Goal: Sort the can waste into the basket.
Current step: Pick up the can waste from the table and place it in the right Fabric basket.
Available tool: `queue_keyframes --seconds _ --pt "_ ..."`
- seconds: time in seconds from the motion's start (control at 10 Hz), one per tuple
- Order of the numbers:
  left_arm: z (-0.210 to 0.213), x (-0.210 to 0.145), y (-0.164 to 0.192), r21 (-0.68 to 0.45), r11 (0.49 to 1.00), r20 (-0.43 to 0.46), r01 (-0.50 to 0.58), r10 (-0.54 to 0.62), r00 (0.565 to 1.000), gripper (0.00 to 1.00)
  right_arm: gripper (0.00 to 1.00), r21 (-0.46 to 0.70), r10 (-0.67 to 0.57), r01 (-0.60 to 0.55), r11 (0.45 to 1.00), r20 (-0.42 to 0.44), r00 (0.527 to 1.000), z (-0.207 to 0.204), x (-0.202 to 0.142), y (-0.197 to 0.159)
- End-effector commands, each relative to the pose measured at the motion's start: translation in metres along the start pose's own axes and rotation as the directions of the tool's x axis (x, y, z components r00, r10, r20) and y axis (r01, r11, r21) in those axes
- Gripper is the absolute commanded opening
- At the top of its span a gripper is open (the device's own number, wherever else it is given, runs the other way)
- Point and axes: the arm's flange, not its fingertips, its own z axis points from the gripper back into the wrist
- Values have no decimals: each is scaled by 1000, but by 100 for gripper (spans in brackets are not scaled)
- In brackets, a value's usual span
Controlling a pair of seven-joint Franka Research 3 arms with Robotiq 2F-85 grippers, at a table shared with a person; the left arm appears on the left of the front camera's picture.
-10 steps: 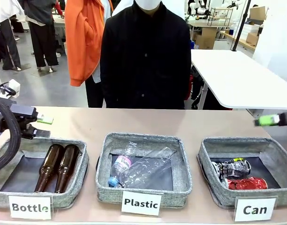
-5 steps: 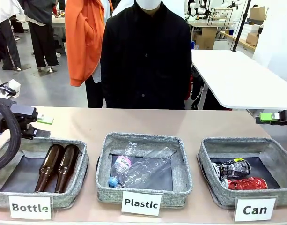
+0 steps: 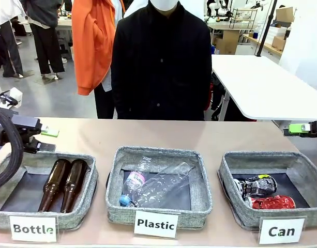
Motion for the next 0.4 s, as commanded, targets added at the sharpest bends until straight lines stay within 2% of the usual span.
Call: queue_keyframes --seconds 0.0,0.3 --pt "2 -1 -2 -11 1000 -1 3 -3 1000 100 100 1 2 -2 1000 -10 1000 2 2 3" --pt "2 -1 -2 -11 1000 -1 3 -3 1000 100 100 1 2 -2 1000 -10 1000 2 2 3"
